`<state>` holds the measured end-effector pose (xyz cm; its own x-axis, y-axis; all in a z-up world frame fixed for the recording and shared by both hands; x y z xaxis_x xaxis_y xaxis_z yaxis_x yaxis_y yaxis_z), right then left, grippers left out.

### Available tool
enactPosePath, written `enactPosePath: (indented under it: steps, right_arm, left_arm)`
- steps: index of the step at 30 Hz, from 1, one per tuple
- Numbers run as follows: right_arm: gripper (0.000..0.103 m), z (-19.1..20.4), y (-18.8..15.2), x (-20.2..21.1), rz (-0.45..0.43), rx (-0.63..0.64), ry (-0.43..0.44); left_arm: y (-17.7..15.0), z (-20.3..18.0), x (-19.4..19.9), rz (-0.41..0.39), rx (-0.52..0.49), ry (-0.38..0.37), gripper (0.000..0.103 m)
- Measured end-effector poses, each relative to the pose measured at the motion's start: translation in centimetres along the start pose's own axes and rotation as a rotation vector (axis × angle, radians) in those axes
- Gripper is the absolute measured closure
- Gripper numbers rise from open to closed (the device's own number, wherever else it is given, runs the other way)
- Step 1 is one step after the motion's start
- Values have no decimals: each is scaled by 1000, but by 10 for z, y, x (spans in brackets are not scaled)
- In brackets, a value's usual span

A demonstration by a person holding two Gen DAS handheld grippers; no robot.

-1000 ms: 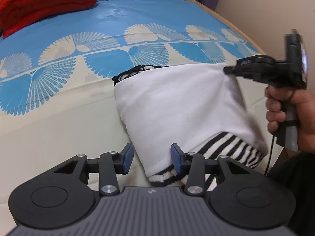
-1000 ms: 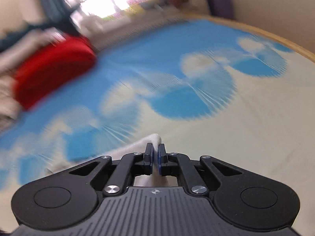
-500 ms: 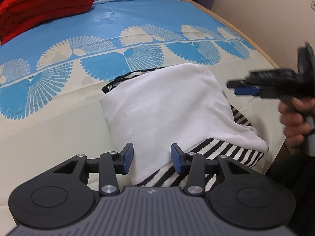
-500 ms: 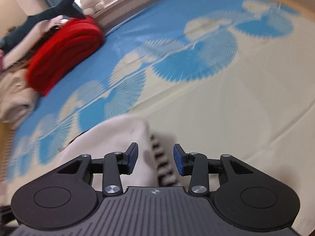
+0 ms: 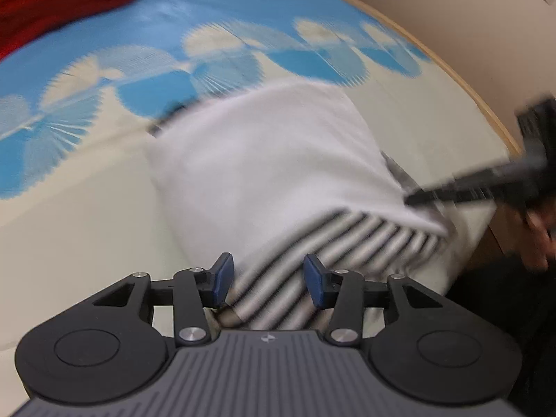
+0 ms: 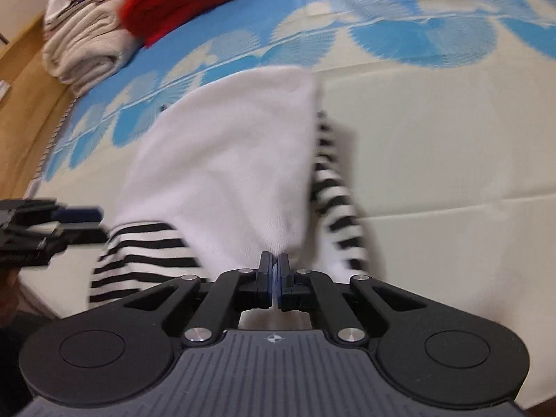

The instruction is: Fold small clothes

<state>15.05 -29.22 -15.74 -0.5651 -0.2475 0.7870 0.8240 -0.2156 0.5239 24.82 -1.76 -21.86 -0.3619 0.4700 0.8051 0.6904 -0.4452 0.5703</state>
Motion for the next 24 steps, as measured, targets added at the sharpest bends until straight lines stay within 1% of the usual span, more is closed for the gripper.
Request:
enactPosePath:
  steps: [1, 2, 3, 4, 5, 6, 7, 9, 11, 12, 13, 14, 15, 16, 17, 18, 19, 20, 21, 22, 23, 24]
  right_arm:
    - [102, -6, -6, -2, 31, -7, -10]
    - [103, -9, -13, -4, 62, 8, -17]
    - [103, -9, -20, -9, 94, 43, -29]
    - [103, -8, -26, -13, 121, 69, -36]
    - [103, -7, -32, -17, 147, 96, -45]
    - [103, -5, -37, -21, 169, 122, -55]
    - [103, -4, -40, -24, 185, 138, -71]
    - [103, -7, -40, -26, 193, 133, -100]
    - [102, -10, -26, -21, 129, 138, -135]
    - [99, -9, -15, -14, 66, 139, -141]
    - [96, -8, -4, -6, 9, 137, -141]
    - [85, -7, 7, 5, -59, 138, -153]
    - [70, -6, 17, 18, -130, 147, -178]
    - [62, -6, 27, 31, -188, 155, -196]
    - [51, -4, 34, 45, -247, 163, -210]
    - [47, -1, 38, 59, -296, 163, -223]
    - [46, 1, 41, 73, -342, 153, -229]
    - [42, 5, 38, 88, -380, 139, -233]
    - [34, 12, 39, 98, -413, 127, -236]
    - [29, 16, 36, 110, -445, 116, -238]
    - [19, 21, 28, 121, -474, 109, -240]
    - [15, 26, 20, 130, -495, 105, -244]
  left_arm:
    - [-11, -8, -8, 53, -37, -29, 48]
    - [-20, -12, -14, 84, -71, -33, 48]
    - [-28, -15, -21, 116, -116, -20, 47]
    - [-35, -18, -27, 137, -156, -6, 44]
    - [-36, -21, -29, 139, -174, -7, 42]
    - [-36, -24, -29, 141, -188, -14, 37]
    - [-35, -26, -28, 142, -190, -25, 35]
    - [-29, -20, -25, 140, -158, -25, 35]
    - [-17, -12, -20, 98, -115, 7, 35]
    - [-10, -8, -15, 61, -95, 28, 35]
    - [0, -1, -10, 16, -71, 67, 35]
    - [6, 5, -5, -14, -51, 104, 34]
    - [13, 11, 3, -52, -21, 146, 34]
    - [19, 17, 13, -97, 18, 179, 29]
    - [24, 20, 22, -129, 41, 198, 26]
    - [30, 24, 32, -166, 64, 226, 18]
    - [34, 25, 45, -207, 80, 265, 16]
    - [39, 26, 56, -237, 86, 295, 16]
    - [41, 23, 68, -263, 91, 323, 16]
    - [40, 20, 80, -288, 99, 348, 16]
    - [38, 18, 90, -309, 109, 366, 16]
    - [33, 12, 100, -332, 125, 382, 15]
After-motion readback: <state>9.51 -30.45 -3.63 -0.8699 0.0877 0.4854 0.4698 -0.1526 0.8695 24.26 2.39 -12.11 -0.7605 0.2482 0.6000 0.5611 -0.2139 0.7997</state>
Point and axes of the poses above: each gripper's, at about its wrist camera, not at the fingertips, and x roughly against the way its jaws point, z to its left, y to its top, the point moved 10 cm from there along -x, roughly the way its jaws point, and after that the axes turned 7 degrees about -z, right-handed, at the moved point
